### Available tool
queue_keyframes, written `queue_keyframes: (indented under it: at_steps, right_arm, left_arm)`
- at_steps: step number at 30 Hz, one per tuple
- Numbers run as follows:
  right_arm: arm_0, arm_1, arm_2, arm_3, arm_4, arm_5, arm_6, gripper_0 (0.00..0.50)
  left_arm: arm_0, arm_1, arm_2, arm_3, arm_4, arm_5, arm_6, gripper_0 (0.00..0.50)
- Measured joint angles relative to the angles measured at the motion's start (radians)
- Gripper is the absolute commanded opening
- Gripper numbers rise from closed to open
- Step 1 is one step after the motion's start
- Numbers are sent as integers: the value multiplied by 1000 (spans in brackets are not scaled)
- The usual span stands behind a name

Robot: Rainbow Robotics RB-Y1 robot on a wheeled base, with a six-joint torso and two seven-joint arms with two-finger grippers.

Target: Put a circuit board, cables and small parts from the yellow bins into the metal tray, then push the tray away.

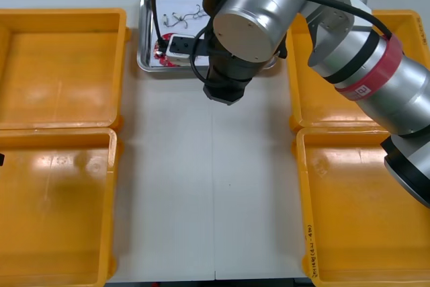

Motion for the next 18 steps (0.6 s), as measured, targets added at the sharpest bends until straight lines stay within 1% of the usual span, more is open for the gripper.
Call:
queue_keyframes:
  at_steps: [3,6,9,13,18]
  right_arm:
    - [25,-35,-18,-74,-9,49,-17,500]
    - [48,-80,-24,-143,-26,78,-103,500]
    - [75,-124,-36,-200,-59,101,-194,500]
    - [116,-172,-79,-240,-115,130,-215,500]
    - [171,-224,-136,-274,-138,158,-265,500]
  left_arm:
    - [0,0,0,0,0,0,0,500]
    - [0,0,0,0,0,0,0,500]
    - [0,0,0,0,0,0,0,500]
    - [0,0,0,0,0,0,0,500]
    - [0,0,0,0,0,0,0,500]
